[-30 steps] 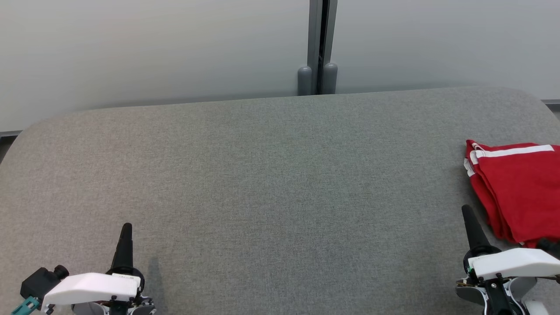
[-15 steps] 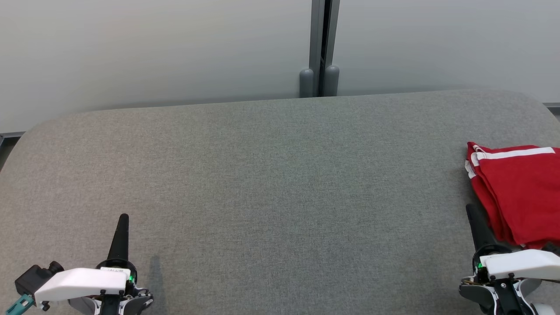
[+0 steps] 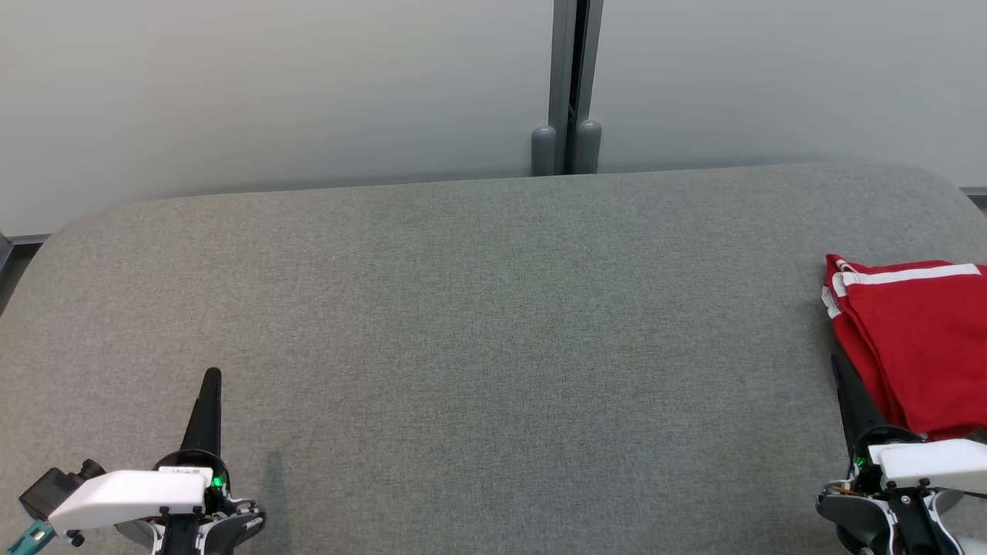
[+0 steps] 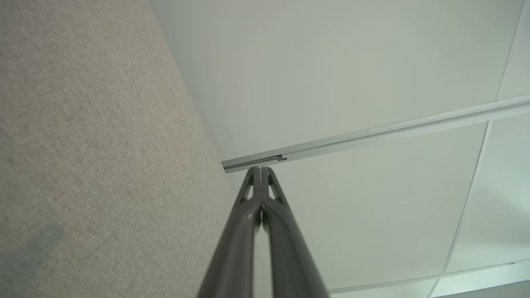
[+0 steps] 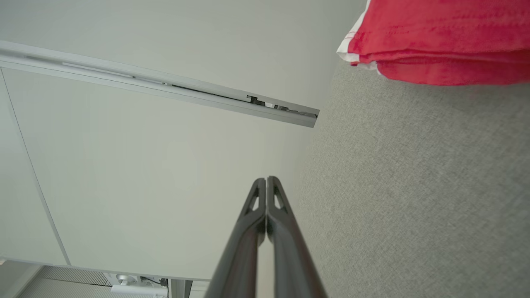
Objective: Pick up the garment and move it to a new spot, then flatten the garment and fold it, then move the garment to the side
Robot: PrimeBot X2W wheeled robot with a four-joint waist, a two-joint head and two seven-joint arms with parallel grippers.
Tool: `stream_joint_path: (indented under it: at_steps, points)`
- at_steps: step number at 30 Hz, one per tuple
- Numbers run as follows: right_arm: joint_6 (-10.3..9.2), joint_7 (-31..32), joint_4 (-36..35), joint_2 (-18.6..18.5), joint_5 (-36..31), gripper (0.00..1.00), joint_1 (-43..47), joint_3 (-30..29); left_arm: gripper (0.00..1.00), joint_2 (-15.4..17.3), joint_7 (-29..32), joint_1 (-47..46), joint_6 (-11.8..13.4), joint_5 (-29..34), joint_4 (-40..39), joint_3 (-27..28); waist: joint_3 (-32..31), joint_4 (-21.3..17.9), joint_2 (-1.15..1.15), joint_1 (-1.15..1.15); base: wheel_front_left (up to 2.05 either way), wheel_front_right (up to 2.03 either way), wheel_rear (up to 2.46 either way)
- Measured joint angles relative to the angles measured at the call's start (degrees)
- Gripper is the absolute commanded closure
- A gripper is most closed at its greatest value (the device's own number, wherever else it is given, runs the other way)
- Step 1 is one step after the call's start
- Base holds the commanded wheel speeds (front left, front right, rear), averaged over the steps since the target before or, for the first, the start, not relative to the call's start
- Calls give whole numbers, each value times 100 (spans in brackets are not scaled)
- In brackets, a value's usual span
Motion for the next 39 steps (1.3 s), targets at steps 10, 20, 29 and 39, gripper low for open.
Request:
stream_joint_path:
  at_steps: [10,20,29,39]
  points:
    - [0,107,-129,-4,460,100,47,-52,100,4,125,-12,-52,-423,-73,37,-29,22,0,0,0,0,0]
    - [0,212,-229,-8,900,100,75,-114,100,10,229,-43,-96,-813,-144,76,-59,44,0,0,0,0,0]
    - [0,299,-325,-11,1237,100,97,-159,100,13,298,-69,-136,-1132,-199,103,-84,62,0,0,0,0,0]
    - [0,299,-325,-11,1237,100,98,-160,100,14,298,-73,-136,-1132,-202,103,-84,62,0,0,0,0,0]
